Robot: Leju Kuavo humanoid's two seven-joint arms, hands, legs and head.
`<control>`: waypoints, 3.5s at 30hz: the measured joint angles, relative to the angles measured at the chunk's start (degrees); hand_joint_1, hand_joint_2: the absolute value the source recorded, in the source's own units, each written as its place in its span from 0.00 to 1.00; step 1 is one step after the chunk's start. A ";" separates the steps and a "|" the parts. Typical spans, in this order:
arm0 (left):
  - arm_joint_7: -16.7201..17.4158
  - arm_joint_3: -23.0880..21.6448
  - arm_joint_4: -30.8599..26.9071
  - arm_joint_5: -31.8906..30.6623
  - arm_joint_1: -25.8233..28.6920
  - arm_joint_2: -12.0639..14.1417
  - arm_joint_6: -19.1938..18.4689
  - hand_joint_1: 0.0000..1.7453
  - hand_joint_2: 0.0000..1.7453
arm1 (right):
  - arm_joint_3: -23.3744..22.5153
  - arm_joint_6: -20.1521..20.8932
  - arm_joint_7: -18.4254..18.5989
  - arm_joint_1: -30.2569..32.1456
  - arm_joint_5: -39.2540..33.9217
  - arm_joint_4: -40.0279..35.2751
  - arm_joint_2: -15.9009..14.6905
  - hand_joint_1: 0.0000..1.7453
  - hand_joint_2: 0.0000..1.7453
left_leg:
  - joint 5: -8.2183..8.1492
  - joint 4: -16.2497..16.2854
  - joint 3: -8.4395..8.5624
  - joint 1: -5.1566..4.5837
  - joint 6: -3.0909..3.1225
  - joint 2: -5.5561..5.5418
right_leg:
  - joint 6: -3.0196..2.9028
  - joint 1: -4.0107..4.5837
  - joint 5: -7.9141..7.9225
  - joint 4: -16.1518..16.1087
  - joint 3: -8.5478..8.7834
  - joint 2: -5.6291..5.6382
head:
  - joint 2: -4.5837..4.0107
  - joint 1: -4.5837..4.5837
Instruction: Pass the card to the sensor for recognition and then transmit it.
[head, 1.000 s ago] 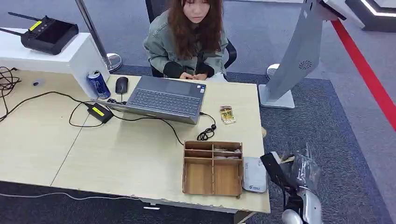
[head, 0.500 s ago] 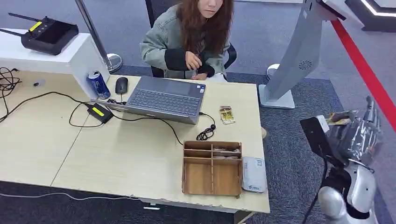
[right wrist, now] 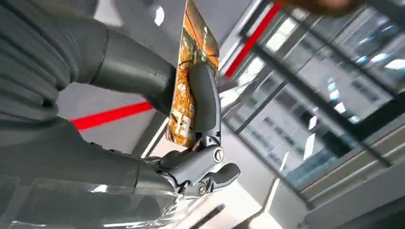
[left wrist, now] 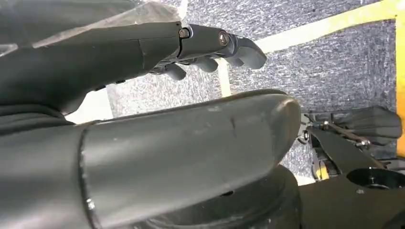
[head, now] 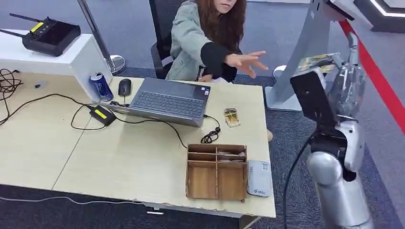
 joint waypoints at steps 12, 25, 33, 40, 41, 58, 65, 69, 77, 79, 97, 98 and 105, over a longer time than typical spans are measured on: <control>1.71 -3.10 0.00 0.00 -0.04 -0.31 -0.55 0.00 0.00 | 13.90 -4.96 -5.05 -11.89 -2.88 19.39 12.35 1.00 1.00 | 0.03 0.00 0.04 0.04 -0.05 -0.04 | -0.03 0.04 -0.01 0.04 -0.05 -0.03 | 0.00 0.00; 2.80 -4.28 0.00 0.00 0.29 -0.33 -1.09 0.00 0.00 | 19.08 -5.97 -5.51 -13.60 -3.71 29.29 17.46 0.00 1.00 | 0.02 0.01 -0.02 0.02 -0.04 -0.07 | -0.03 0.03 -0.01 0.00 -0.09 -0.06 | 0.00 0.02; 2.80 -4.28 0.00 0.04 0.29 -0.31 -0.66 0.00 0.00 | 19.56 -6.47 -6.23 -13.40 -6.14 30.83 18.05 0.00 1.00 | 0.02 0.01 0.00 0.02 -0.04 -0.06 | -0.03 0.03 -0.02 -0.02 -0.11 -0.05 | 0.00 0.00; 2.51 -4.24 0.00 0.31 0.44 -0.31 -0.52 0.00 0.00 | 19.38 -5.05 -4.19 -10.67 -7.49 24.01 15.25 0.00 1.00 | 0.02 0.02 0.06 0.00 -0.04 -0.05 | -0.03 0.04 -0.02 -0.04 -0.12 -0.04 | 0.00 0.00; 2.38 -4.22 0.00 0.41 0.54 -0.31 -0.52 0.00 0.00 | 19.23 -4.57 -3.80 -9.82 -7.84 22.14 14.36 0.00 1.00 | 0.02 0.02 0.05 0.00 -0.04 -0.04 | -0.02 0.03 -0.02 -0.04 -0.11 -0.04 | 0.00 0.02; 0.74 -3.65 0.00 0.63 0.68 -0.20 -1.40 0.00 0.00 | 18.53 1.64 -4.37 9.81 5.42 -0.05 4.02 0.09 1.00 | -0.06 0.01 0.04 0.01 -0.01 0.01 | -0.02 0.03 -0.02 -0.11 -0.08 0.02 | 0.00 0.00; 0.59 -3.13 0.00 0.44 0.62 -0.15 -1.73 0.00 0.00 | 19.73 0.20 -5.48 13.61 7.63 0.65 3.73 0.04 1.00 | -0.05 0.01 0.02 0.01 -0.02 0.01 | -0.02 0.03 -0.02 -0.08 -0.08 0.02 | 0.00 0.02; 0.44 -2.75 0.00 0.39 0.59 -0.15 -1.88 0.00 0.00 | 20.54 -1.01 -5.48 14.63 10.13 1.61 3.76 0.06 1.00 | -0.05 0.01 0.01 0.01 -0.02 0.01 | -0.02 0.03 -0.02 -0.08 -0.09 0.01 | 0.00 0.00; 0.20 -2.51 0.00 0.31 0.54 -0.13 -1.90 0.00 0.00 | 21.02 -2.51 -5.40 15.21 11.98 3.41 3.82 0.40 1.00 | -0.05 0.01 0.02 0.00 -0.02 0.02 | -0.01 0.02 -0.02 -0.09 -0.08 0.01 | 0.00 0.00; 0.15 -2.47 0.00 0.31 0.53 -0.13 -1.90 0.00 0.00 | 21.02 -3.08 -5.22 15.30 12.22 4.15 3.84 0.52 1.00 | -0.05 0.01 0.01 0.00 -0.02 0.02 | -0.01 0.02 -0.02 -0.09 -0.09 0.01 | 0.00 0.02; 0.06 -2.32 0.00 0.22 0.53 0.04 -1.68 0.00 0.00 | 20.76 -6.95 -6.29 18.40 9.95 11.71 3.97 0.48 1.00 | -0.05 0.01 0.01 0.00 -0.02 0.02 | -0.02 0.02 -0.03 -0.09 -0.09 0.01 | 0.00 0.00; 0.06 -2.29 -0.02 0.22 0.53 0.04 -1.68 0.00 0.00 | 20.78 -7.15 -6.36 18.49 9.71 12.24 4.04 0.47 1.00 | -0.05 0.01 0.01 0.00 -0.02 0.02 | -0.02 0.02 -0.03 -0.09 -0.09 0.01 | 0.00 0.00; -0.06 -2.29 -0.02 0.20 0.49 0.09 -1.53 0.00 0.00 | 20.89 -9.03 -6.88 19.15 8.18 15.60 4.41 0.49 1.00 | -0.06 0.01 0.01 0.00 -0.02 0.02 | -0.02 0.02 -0.03 -0.09 -0.09 0.01 | 0.00 0.02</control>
